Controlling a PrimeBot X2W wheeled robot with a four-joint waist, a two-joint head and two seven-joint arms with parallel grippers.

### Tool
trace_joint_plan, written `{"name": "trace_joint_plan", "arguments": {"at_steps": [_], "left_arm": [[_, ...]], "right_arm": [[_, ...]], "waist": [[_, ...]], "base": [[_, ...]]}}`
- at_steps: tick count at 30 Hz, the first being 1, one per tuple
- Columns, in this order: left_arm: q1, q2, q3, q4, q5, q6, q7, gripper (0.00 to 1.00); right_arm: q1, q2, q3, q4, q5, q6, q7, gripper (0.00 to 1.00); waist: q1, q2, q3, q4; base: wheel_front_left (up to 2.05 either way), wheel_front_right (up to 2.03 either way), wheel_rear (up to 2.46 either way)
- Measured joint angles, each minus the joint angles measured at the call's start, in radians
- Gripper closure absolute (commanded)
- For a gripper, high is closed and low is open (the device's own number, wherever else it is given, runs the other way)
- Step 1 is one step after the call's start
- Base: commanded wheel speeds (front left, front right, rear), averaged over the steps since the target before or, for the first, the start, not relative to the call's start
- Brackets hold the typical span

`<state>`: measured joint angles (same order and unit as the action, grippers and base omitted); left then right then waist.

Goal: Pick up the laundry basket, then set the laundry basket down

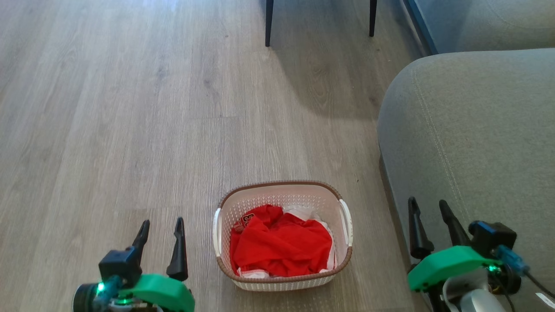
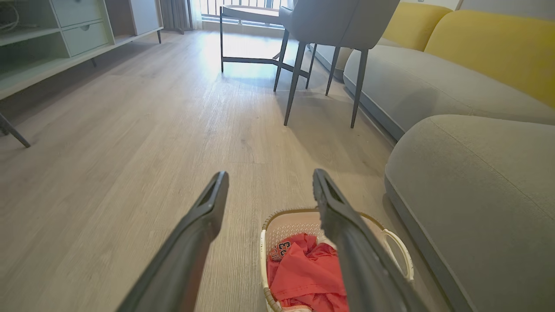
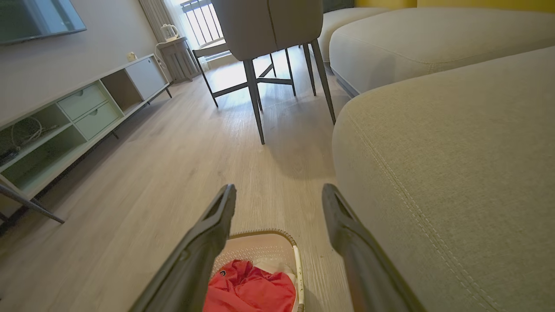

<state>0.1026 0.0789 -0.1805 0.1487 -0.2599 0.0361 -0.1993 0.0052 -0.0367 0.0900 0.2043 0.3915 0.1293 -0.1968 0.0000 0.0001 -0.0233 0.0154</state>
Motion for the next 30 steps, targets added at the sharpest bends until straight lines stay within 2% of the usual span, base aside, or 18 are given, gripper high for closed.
{"name": "trace_joint_plan", "arguments": {"at_steps": [18, 30], "left_arm": [[0.001, 0.0, -0.006, -0.004, 0.199, 0.014, -0.052, 0.0], [0.002, -0.012, 0.0, -0.002, 0.198, -0.001, -0.052, 0.0]], "right_arm": [[0.0, -0.002, 0.032, -0.002, -0.199, 0.0, -0.052, 0.0], [0.0, -0.002, 0.034, -0.003, -0.2, 0.0, -0.052, 0.0]], "waist": [[0.0, 0.0, -0.003, -0.001], [0.0, 0.0, -0.002, -0.002]], "base": [[0.0, 0.0, 0.0], [0.0, 0.0, 0.0]]}}
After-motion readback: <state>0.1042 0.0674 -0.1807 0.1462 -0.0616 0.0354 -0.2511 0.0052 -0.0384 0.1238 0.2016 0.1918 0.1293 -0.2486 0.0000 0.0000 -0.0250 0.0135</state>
